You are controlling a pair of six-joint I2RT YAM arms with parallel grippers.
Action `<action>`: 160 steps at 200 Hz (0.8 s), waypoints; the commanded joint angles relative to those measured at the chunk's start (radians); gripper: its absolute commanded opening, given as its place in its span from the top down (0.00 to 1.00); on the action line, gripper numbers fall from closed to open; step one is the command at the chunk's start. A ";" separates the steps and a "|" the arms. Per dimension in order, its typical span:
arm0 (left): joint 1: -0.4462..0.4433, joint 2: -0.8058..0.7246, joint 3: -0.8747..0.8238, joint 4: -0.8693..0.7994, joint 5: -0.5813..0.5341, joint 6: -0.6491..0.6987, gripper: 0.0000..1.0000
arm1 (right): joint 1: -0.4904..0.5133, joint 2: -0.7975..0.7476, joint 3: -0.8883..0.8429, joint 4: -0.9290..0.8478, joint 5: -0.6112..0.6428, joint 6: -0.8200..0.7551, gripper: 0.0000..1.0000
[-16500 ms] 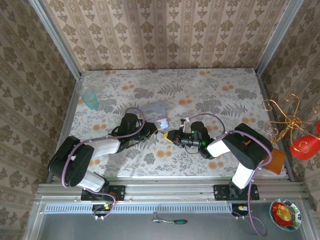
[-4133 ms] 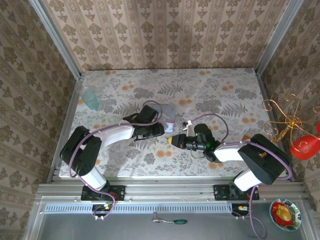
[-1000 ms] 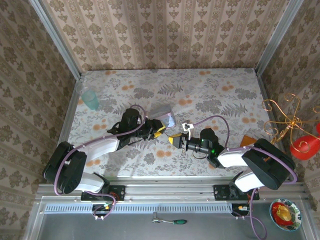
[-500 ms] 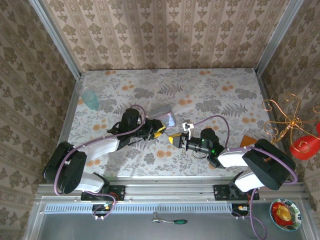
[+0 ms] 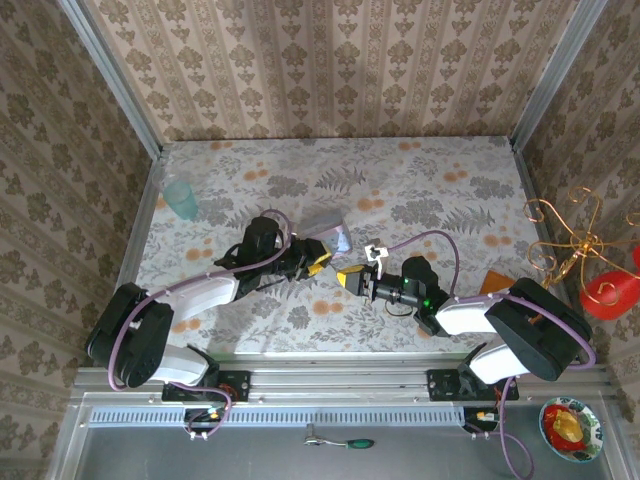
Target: Unlock the padlock with the key
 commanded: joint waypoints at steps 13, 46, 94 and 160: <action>-0.015 -0.005 0.012 0.098 0.031 0.007 0.79 | -0.003 0.006 0.007 0.047 0.025 -0.019 1.00; -0.027 0.001 0.019 0.109 0.031 0.001 0.79 | -0.002 0.014 0.017 0.044 0.028 -0.020 1.00; -0.039 0.001 0.021 0.112 0.031 -0.003 0.79 | 0.000 0.021 0.016 0.064 0.043 -0.009 1.00; -0.050 0.008 0.027 0.119 0.036 -0.005 0.79 | -0.005 0.019 0.029 0.018 0.101 -0.063 1.00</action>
